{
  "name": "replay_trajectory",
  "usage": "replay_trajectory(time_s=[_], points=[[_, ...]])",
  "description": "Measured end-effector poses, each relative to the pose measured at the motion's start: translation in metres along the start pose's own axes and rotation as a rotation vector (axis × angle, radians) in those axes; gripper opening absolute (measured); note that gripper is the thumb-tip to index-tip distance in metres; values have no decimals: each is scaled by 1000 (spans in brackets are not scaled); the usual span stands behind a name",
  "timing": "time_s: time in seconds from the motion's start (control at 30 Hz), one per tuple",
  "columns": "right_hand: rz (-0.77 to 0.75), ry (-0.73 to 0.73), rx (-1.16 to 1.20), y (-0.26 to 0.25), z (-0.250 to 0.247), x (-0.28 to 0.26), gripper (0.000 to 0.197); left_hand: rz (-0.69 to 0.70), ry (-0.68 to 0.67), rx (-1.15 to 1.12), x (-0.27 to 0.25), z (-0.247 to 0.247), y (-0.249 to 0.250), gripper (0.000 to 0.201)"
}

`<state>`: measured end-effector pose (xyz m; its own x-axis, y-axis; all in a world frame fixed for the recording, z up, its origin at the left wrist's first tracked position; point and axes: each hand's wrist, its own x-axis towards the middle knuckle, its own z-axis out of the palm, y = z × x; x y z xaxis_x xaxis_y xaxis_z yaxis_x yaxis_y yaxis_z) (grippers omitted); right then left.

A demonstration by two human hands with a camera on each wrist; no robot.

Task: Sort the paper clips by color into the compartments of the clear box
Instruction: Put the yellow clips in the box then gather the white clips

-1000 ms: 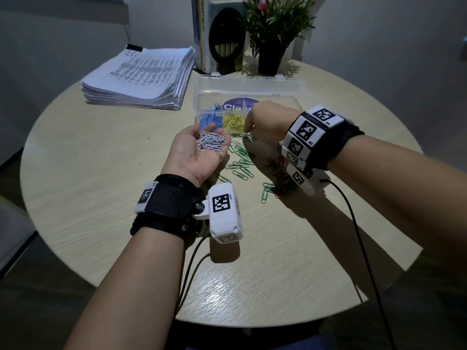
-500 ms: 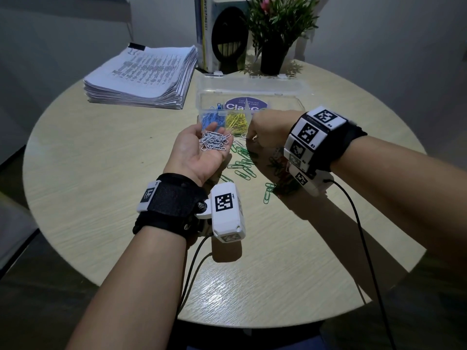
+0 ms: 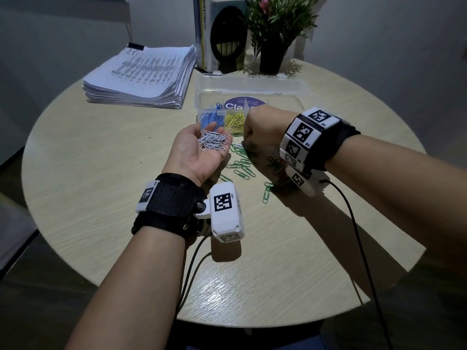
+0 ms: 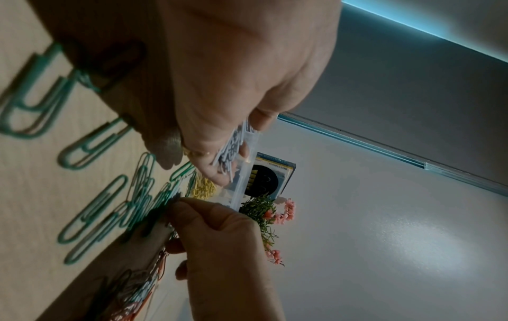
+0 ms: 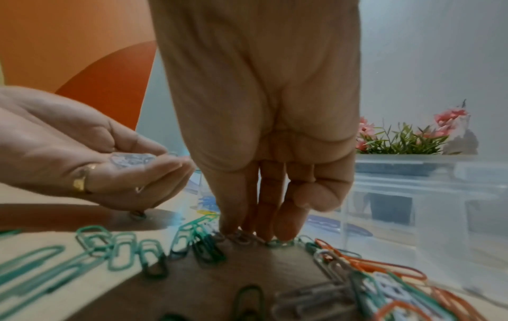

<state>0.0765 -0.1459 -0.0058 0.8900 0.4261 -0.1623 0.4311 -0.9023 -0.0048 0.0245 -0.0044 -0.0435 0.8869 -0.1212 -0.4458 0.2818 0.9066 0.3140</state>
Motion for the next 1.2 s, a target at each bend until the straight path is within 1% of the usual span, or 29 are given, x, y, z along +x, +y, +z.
replay_trajectory(time_s=[0.17,0.33,0.47,0.63,0.77,0.87,1.0,1.13,1.2], points=[[1,-25,-34,-6,1,2,22,6,1,-3,0,0,0,33],[48,-121,-65,-11,1,1,26,14,5,8,-1,0,0,33],[59,-105,-48,-11,-3,-2,24,17,10,19,-1,1,0,33],[56,-75,55,-3,-6,-6,19,20,-2,7,-2,1,1,31],[63,-81,105,-2,-10,-11,15,17,-3,4,-1,0,1,32],[53,-38,208,-2,-19,-15,8,15,2,15,0,-1,1,33],[13,73,391,-11,-33,-15,12,19,0,67,2,0,-1,34],[-81,153,457,-28,-41,-14,16,12,-42,26,3,0,-3,24],[-113,161,457,-34,-40,-13,19,16,-68,-1,3,0,-3,26]])
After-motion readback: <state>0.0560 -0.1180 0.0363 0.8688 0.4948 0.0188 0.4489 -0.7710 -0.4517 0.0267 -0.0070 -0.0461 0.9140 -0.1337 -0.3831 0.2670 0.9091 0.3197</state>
